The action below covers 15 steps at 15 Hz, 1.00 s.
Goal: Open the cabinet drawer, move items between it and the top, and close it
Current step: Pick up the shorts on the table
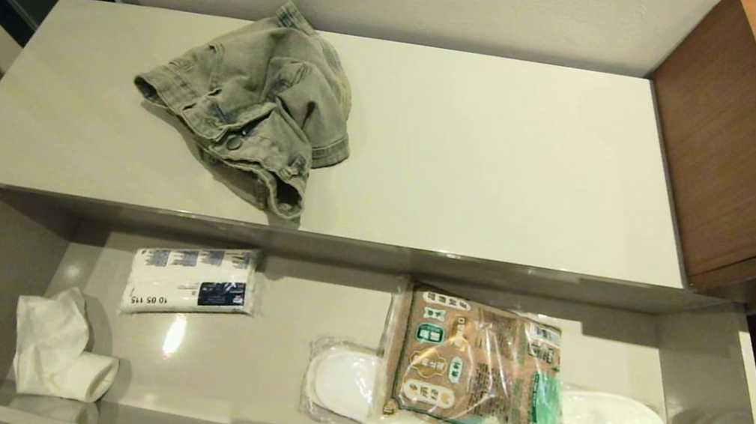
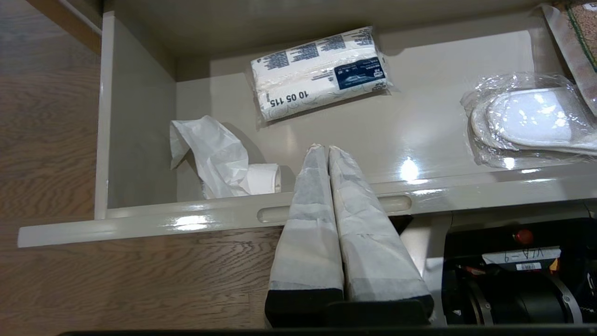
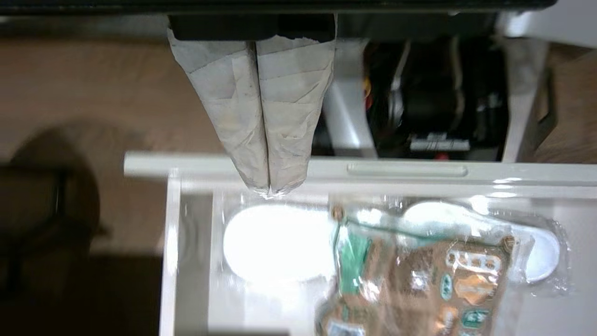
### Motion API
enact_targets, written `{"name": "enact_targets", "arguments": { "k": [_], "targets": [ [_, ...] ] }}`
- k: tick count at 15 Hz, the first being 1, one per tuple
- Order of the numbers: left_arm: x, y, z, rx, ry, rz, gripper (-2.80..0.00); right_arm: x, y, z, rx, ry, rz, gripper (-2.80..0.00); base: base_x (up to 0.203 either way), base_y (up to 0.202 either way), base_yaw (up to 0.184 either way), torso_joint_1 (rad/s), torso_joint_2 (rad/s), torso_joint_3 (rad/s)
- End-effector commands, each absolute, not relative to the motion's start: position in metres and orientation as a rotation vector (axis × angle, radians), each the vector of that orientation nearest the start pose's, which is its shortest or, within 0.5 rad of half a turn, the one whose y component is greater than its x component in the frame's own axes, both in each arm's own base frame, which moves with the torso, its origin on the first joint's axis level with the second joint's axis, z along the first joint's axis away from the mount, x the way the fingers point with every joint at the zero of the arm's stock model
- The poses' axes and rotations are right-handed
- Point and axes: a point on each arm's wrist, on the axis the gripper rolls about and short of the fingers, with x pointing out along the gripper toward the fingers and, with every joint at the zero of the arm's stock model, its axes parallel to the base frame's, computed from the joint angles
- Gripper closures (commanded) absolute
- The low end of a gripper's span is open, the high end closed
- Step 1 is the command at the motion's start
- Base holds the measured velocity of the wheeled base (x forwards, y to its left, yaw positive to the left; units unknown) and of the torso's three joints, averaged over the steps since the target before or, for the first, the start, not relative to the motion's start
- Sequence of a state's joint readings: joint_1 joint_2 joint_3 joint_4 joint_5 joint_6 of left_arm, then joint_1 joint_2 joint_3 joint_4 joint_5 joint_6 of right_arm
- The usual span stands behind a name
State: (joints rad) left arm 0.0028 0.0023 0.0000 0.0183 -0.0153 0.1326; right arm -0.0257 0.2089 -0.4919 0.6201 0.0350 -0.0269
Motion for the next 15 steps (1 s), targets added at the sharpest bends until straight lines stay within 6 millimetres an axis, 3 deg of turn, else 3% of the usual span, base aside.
{"name": "enact_targets", "arguments": {
  "k": [1, 6, 9, 11, 15],
  "targets": [
    [-0.023, 0.000, 0.074, 0.133, 0.021, -0.014, 0.00, -0.050, 0.002, 0.129, -0.045, 0.202, 0.030, 0.00, 0.000, 0.000, 0.000, 0.000, 0.00, 0.000],
    [-0.023, 0.000, 0.074, 0.133, 0.022, -0.015, 0.00, -0.020, 0.002, 0.081, -0.042, -0.007, 0.084, 0.00, 0.000, 0.000, 0.000, 0.000, 0.00, 0.000],
    [-0.023, 0.000, 0.074, 0.135, 0.021, -0.017, 0.00, -0.021, 0.003, 0.089, 0.012, -0.077, 0.098, 0.00, 0.000, 0.000, 0.000, 0.000, 0.00, 0.000],
    [-0.023, 0.000, 0.074, 0.136, 0.020, -0.017, 0.00, -0.020, 0.000, 0.083, 0.019, -0.033, -0.029, 0.00, 0.000, 0.000, 0.000, 0.000, 0.00, 0.000],
    [-0.023, -0.001, 0.074, 0.138, 0.020, -0.018, 0.00, -0.020, 0.000, 0.079, 0.041, 0.011, -0.020, 0.00, 0.000, 0.000, 0.000, 0.000, 0.00, 0.000]
  ]
}}
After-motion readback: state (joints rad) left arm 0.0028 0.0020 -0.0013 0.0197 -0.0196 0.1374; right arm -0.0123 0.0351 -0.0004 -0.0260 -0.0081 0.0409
